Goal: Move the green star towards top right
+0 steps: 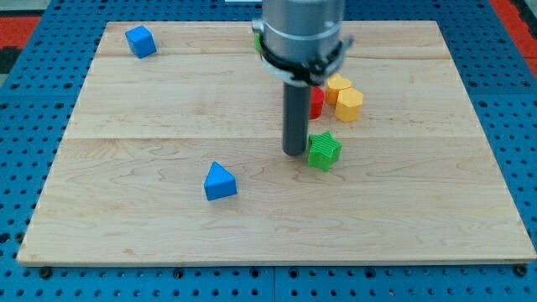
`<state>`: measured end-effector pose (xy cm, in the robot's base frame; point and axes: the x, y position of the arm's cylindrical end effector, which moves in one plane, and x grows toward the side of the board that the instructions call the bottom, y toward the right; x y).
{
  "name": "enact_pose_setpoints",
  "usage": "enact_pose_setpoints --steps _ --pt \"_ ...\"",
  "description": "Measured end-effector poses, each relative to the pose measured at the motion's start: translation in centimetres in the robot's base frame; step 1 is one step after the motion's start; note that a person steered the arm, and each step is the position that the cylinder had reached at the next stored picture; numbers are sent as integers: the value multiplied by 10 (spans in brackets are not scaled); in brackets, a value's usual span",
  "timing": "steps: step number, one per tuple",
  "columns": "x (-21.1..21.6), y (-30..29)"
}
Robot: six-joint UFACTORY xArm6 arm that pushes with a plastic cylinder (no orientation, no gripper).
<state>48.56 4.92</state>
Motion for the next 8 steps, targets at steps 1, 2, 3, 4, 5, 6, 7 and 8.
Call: enact_pose_setpoints --steps 1,2,3,4,5,6,7,8 --pt "9 62" --pt "16 123" --pt "6 152" --pt "-49 110" --pt "-54 97" --pt "-64 105" --pt "-118 106" --pt "-163 93"
